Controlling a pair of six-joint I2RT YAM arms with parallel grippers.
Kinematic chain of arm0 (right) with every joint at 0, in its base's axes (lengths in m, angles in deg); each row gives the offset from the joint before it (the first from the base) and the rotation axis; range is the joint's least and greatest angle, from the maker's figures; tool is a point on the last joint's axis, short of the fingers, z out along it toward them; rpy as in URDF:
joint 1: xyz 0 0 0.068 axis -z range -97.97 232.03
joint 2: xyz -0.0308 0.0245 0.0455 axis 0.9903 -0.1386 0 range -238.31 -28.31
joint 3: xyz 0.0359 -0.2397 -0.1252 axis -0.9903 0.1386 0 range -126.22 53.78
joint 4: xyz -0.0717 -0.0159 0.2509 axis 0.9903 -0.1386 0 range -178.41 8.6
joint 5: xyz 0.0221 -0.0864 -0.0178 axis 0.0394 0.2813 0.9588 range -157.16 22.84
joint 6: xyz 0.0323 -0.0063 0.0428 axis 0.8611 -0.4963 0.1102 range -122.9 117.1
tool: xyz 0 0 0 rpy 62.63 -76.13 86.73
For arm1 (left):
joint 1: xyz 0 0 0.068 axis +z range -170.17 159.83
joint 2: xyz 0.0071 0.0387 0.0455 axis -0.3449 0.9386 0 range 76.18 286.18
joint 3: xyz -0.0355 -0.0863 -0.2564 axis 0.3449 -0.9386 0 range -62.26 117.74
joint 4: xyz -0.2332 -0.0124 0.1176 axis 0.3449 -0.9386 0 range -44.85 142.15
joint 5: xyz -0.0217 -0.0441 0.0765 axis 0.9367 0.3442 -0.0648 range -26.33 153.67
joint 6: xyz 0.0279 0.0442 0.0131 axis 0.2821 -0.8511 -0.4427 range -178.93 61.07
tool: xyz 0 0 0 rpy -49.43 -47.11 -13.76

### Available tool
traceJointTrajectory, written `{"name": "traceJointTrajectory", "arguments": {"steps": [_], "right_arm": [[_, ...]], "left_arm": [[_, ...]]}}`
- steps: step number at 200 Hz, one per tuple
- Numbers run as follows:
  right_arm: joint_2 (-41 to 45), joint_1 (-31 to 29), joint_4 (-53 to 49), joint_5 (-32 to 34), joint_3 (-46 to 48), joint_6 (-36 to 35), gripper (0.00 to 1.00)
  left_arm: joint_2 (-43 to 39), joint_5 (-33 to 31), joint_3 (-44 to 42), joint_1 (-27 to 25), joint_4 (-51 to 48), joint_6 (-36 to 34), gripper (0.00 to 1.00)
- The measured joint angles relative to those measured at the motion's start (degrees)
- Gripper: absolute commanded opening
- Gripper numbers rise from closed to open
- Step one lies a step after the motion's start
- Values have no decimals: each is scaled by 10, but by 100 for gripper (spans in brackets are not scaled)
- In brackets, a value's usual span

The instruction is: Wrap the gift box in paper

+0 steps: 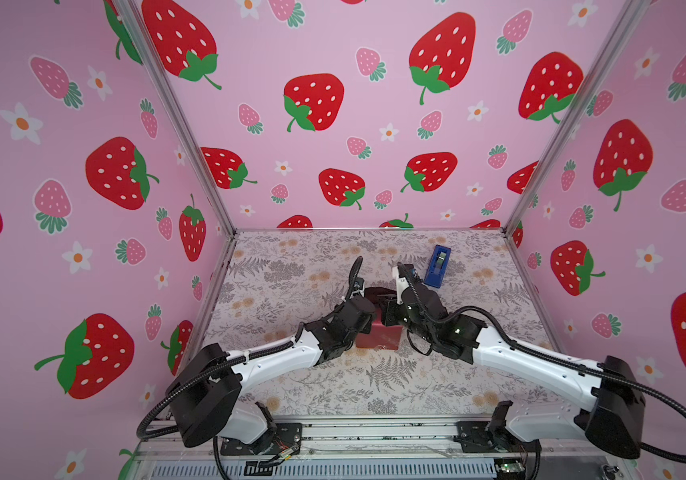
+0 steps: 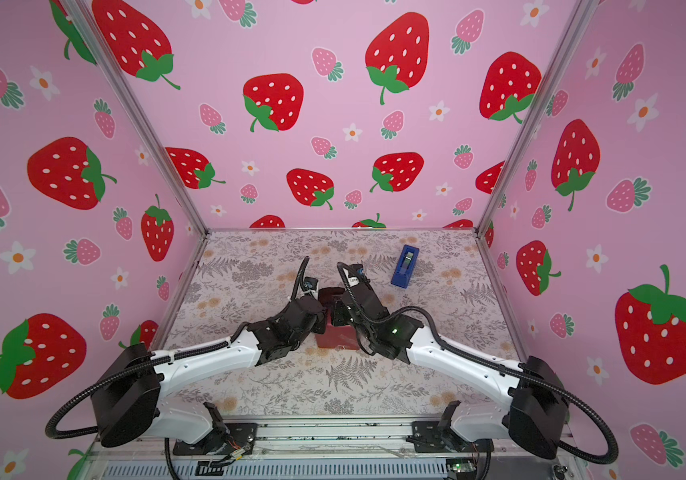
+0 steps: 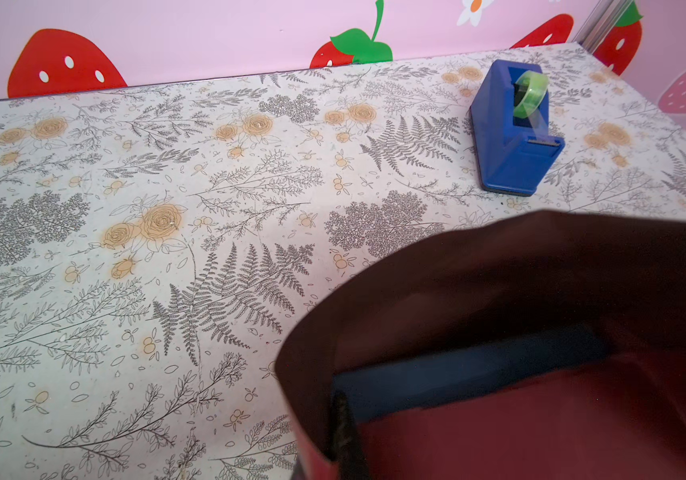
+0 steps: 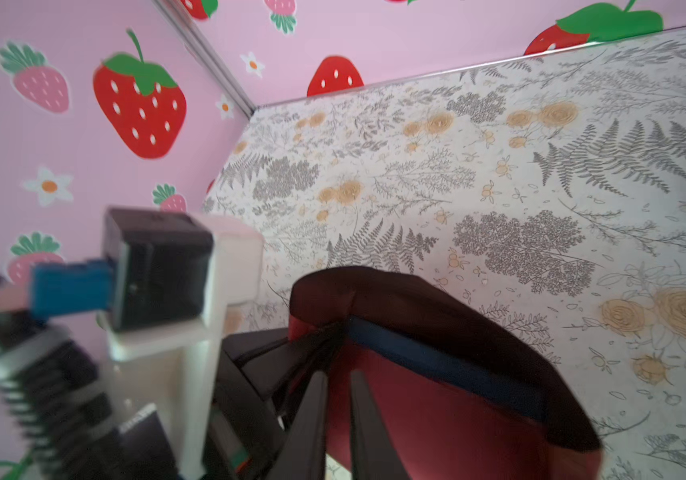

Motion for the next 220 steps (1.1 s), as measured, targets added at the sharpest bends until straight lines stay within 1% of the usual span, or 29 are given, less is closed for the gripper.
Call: {"name": "traceJointTrajectory", "arguments": {"steps": [24,43,52,54,56,76,108,134,151,172,201,220], "right_arm": [[-35,-3,0,-3,16,4,4],[-45,-3,2,0,38,8,3],[-46,-3,12,2,49,11,3],[-46,-3,14,2,50,12,3],[-46,-3,17,3,52,12,3],[-46,-3,37,5,61,18,2],[-46,-3,56,9,70,23,2],[-46,-3,65,12,74,28,2],[-46,-3,65,12,74,30,2],[-46,-3,65,12,74,31,2],[-46,-3,66,12,74,31,2],[-46,-3,66,11,74,32,2]], "left_arm": [[0,0,0,0,0,1,1],[-2,1,0,0,-1,2,4],[-4,5,0,0,-4,3,5],[-4,5,0,0,-4,3,8],[-5,6,0,0,-5,3,9],[-15,11,-1,0,-14,5,14],[-57,23,-1,0,-35,5,22],[-105,26,-1,6,-58,5,24],[-134,28,-1,21,-71,10,25],[-165,44,-12,57,-77,29,25],[-186,100,-71,120,-68,75,26],[-181,136,-113,134,-56,98,27]]}}
